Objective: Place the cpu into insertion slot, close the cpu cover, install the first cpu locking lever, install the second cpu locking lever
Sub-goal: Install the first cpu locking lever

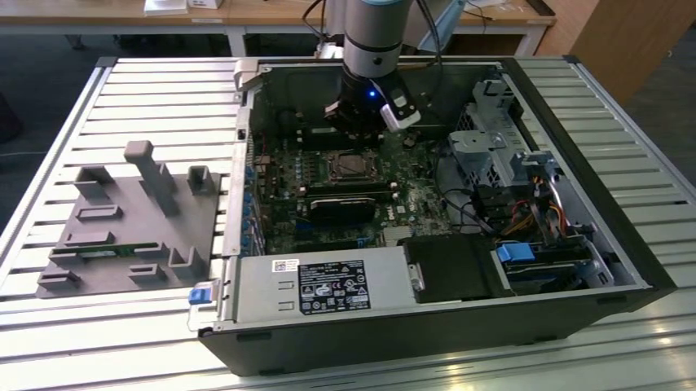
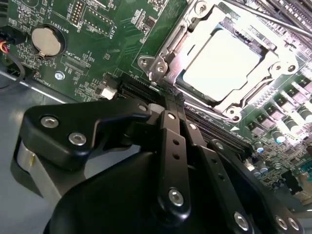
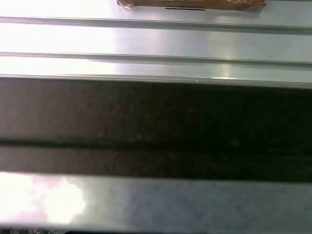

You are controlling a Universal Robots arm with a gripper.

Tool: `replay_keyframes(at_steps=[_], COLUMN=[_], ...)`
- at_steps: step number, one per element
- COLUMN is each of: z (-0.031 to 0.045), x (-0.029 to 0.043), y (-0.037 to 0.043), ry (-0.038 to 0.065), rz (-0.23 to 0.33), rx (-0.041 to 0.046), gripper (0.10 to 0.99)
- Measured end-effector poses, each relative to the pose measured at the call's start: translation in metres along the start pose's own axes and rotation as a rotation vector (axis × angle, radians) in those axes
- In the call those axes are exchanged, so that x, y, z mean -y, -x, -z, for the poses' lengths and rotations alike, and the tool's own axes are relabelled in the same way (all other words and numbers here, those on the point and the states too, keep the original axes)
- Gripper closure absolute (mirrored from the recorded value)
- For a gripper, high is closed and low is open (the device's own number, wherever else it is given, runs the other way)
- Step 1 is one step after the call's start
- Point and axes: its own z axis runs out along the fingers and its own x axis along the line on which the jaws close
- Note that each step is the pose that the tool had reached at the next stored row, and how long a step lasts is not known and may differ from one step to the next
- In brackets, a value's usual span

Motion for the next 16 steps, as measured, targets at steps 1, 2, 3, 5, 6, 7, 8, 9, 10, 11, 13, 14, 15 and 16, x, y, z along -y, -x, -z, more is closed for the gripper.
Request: replay_keyframes(at_steps=[1, 2, 3, 5, 6, 7, 8, 9, 10, 11, 13, 14, 15, 16], z=[0.0004, 0.0008, 0.0011, 0.0012, 0.0010, 0.0008, 0.0006, 0.0005, 0.0002, -0.0001, -0.0006, -0.0008, -0.0011, -0.0014], x=[0.0000, 0.0000, -0.0001, -0.0001, -0.0001, -0.0001, 0.0000, 0.0000, 0.0000, 0.0001, 0.0002, 0.0002, 0.0003, 0.0003], y=[0.0000, 0.0000, 0.0000, 0.0000, 0.0000, 0.0000, 0.0000, 0.0000, 0.0000, 0.0000, -0.0001, -0.0001, -0.0001, -0.0001], ry=[0.000, 0.000, 0.000, -0.004, -0.007, -0.010, -0.013, -0.016, -0.019, -0.022, -0.028, -0.031, -0.034, -0.036], rz=[0.000, 0.000, 0.000, 0.000, 0.000, 0.000, 0.000, 0.000, 0.000, 0.000, 0.000, 0.000, 0.000, 0.000], rx=[-0.0001, -0.0001, -0.0001, -0.0001, -0.0001, -0.0003, -0.0004, -0.0004, -0.0005, -0.0005, -0.0007, -0.0008, -0.0009, -0.0010], gripper=[0.980, 0.980, 0.980, 0.980, 0.980, 0.980, 0.980, 0.980, 0.980, 0.980, 0.980, 0.980, 0.980, 0.980])
